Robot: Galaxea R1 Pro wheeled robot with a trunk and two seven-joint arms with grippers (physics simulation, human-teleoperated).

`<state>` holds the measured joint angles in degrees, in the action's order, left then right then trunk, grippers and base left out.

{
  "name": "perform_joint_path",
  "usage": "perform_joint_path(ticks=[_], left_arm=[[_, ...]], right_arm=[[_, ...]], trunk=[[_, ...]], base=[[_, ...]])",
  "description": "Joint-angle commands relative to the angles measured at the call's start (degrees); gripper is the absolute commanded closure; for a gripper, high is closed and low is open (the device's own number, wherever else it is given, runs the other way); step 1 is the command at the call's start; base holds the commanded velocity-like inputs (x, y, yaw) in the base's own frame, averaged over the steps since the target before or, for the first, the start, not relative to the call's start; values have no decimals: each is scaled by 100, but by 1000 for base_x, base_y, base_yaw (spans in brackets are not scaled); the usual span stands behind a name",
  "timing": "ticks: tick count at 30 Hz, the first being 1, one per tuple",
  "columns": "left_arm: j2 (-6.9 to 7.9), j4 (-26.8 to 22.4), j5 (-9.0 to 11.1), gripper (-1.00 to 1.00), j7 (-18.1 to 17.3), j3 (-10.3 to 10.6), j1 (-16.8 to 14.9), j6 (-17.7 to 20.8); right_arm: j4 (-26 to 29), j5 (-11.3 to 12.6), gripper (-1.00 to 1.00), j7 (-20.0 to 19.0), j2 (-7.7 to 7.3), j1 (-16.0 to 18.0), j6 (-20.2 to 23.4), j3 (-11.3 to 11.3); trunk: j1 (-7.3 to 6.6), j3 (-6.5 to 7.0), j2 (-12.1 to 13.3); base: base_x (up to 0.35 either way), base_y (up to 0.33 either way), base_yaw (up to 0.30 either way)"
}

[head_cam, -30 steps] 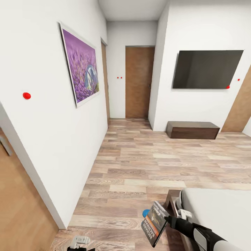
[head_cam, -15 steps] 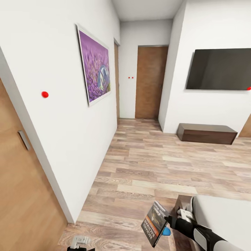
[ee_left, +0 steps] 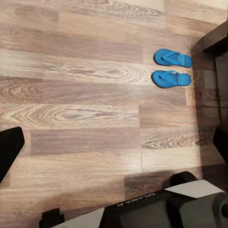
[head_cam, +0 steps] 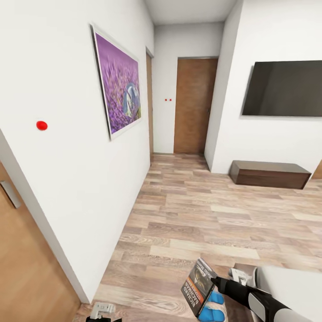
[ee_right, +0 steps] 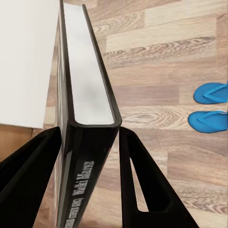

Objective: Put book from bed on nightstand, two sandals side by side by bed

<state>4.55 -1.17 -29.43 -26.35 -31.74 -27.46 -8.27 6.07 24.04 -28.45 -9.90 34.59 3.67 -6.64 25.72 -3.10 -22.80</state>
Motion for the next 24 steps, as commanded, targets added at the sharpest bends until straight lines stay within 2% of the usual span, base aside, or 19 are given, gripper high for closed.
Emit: perform_joint_path(ticks=[1,12,24], left_arm=[[-2,3,-61,-100,-11,-44,-5,-26],[0,3,-62,-100,-11,-43,-5,-25],[-5,3,-59,-100,-11,-43,-5,-21]], right_arm=[[8,66,100,-12,-4,4,37,-31],[8,66,100,-12,-4,4,37,-31],[8,66,100,-12,-4,4,37,-31]], trunk=[[7,-13,-12],[7,-13,-12],[7,-13,-12]], base=[[319,0,0],[311,0,0],[77,19,0]])
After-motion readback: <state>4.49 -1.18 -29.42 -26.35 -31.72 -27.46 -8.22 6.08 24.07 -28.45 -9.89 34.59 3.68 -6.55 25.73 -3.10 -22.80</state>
